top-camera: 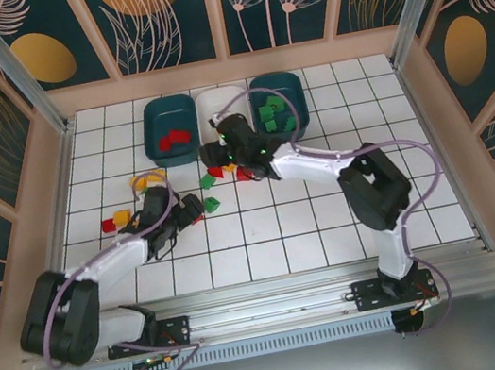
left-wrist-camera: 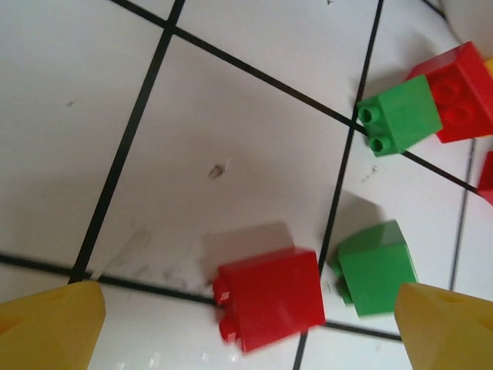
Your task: Sort the legos into containers by color
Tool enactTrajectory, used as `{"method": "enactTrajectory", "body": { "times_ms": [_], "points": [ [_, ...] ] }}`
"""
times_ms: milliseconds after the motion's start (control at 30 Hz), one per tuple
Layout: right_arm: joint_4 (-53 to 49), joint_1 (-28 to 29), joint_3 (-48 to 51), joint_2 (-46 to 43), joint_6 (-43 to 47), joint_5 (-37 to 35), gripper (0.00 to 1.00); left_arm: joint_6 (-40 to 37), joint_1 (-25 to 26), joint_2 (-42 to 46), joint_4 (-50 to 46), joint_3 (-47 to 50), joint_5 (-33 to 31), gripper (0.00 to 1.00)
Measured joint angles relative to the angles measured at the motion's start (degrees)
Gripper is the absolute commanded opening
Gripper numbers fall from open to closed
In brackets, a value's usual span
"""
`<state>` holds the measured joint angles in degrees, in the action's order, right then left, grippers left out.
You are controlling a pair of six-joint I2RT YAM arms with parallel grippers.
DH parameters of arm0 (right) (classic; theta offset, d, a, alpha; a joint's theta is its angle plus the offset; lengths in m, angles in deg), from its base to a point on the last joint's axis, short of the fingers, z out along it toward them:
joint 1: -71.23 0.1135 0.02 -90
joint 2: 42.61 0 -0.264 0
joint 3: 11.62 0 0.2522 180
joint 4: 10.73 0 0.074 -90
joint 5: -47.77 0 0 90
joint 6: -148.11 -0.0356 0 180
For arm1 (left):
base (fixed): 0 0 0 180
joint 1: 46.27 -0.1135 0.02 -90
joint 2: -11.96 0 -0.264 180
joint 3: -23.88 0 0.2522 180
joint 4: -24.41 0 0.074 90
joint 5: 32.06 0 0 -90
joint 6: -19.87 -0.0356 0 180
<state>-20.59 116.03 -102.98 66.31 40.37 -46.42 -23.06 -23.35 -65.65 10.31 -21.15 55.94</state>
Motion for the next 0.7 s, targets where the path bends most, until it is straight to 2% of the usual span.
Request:
{"method": "enactTrajectory", "body": {
  "times_ms": [67,167,333,567,700],
  "points": [
    [1.73,-0.33,5.86,-2.69,-1.07,-0.48,0.63,-0.70,-0.02,-4.26,0.26,-2.49,0.00,0.91],
    [3.26,-0.90,13.14,-4.92,-2.56,-0.81,0.62,-1.84,-0.02,-8.90,-0.11,-5.14,-0.87,0.81],
    [3.65,-1.53,20.22,-7.17,-3.89,-0.90,0.62,-3.10,0.48,-9.84,-1.99,-5.99,-3.04,0.72],
    [5.33,-3.10,22.27,-10.84,-4.11,-0.90,0.62,-3.82,5.31,-12.70,-4.50,-9.18,-8.26,0.70],
    [6.88,-3.89,22.84,-12.15,-4.09,-0.90,0.61,-4.33,6.08,-13.92,-5.77,-10.32,-9.86,0.65]
  ]
}}
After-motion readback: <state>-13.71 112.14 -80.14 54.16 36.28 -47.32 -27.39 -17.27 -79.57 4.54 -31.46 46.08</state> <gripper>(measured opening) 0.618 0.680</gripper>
